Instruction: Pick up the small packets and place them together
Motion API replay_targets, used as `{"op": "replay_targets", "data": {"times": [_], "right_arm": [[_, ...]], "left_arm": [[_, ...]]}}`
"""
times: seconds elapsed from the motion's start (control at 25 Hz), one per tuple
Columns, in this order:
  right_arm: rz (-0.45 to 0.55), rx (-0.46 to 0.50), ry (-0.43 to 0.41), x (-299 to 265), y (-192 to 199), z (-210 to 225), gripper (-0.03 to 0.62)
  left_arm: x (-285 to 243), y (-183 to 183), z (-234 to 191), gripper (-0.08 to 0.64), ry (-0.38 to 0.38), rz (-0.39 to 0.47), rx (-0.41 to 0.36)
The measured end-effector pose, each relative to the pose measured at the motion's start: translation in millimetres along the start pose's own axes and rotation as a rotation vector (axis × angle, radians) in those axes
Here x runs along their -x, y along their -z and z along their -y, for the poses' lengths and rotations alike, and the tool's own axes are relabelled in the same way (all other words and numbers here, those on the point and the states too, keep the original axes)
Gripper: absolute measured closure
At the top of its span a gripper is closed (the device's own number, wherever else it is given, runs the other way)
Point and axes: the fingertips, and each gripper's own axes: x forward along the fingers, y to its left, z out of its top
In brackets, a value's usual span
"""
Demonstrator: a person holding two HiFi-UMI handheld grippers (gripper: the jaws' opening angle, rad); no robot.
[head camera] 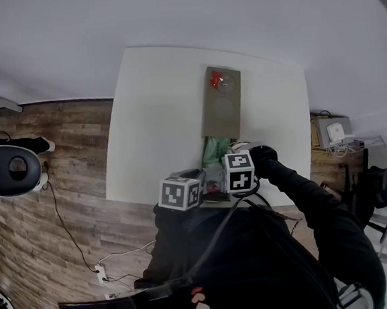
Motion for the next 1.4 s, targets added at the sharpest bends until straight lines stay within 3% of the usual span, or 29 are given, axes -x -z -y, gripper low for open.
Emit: {"op": "replay_targets", "data": {"times": [0.24,0.8,1.12,1.4], "right_arm": [[0.028,-0.013,0.003,8.3,-2.9,0.4,0.591],[0.210,-0.076,0.008,77.7,-9.8,-4.4,0.591],[0.322,-0.133,0.127,135.1,-4.3,17.3,0.591],[0.319,-0.244,0.370,165.1,32.3,88.7,0.591]], "left_arm": [[-3.2,4.4,-0.3,0.500,0.008,-0.007,0.006],[-3.2,3.3,1.0,0.499,0.010,-0.017,0.015],[-3.5,4.2,0.6,0.499,0.013,-0.014,0.020],[-4.2,4.1,0.9,0.499,0.011,-0.019,0.020]]}}
